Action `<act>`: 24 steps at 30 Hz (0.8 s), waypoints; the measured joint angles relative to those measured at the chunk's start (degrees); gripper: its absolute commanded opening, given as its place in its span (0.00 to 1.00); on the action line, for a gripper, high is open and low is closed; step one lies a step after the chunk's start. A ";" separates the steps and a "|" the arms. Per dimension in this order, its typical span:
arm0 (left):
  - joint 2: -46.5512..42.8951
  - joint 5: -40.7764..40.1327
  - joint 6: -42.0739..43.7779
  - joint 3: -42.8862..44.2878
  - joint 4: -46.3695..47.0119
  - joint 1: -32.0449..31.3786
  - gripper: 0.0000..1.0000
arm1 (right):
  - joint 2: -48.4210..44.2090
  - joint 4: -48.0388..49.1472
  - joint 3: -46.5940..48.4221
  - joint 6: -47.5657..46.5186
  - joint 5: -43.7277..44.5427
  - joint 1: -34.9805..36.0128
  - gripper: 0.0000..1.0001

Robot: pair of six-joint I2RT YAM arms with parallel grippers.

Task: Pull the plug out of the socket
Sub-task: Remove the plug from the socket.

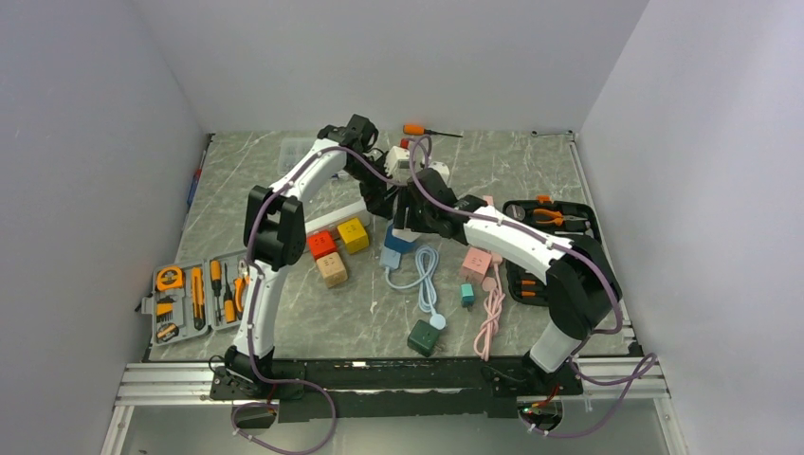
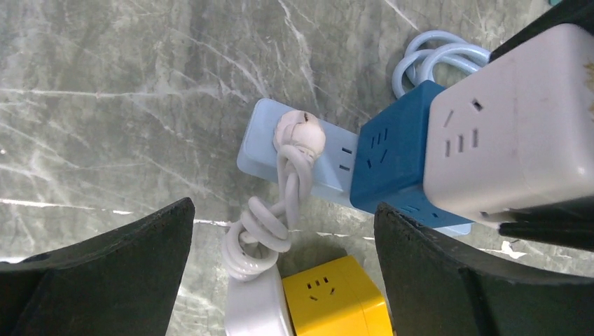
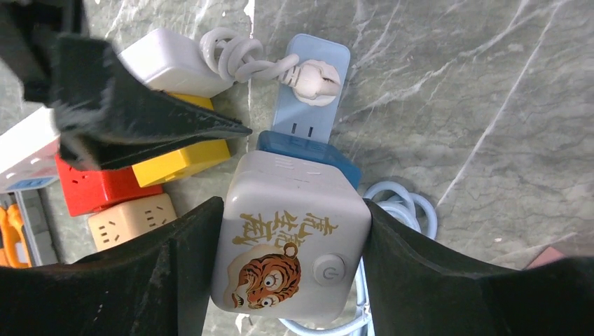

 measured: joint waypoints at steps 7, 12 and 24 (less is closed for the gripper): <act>3.89 3.04 2.27 4.70 -4.46 0.07 0.99 | -0.63 -2.12 1.22 -4.39 3.91 1.53 0.38; 5.53 5.44 4.42 6.21 -7.48 -0.02 0.97 | -0.31 -4.63 2.64 -6.86 4.17 1.46 0.39; 7.69 6.64 6.03 6.91 -7.96 -0.96 0.95 | 0.46 -4.94 3.76 -8.50 10.34 5.31 0.39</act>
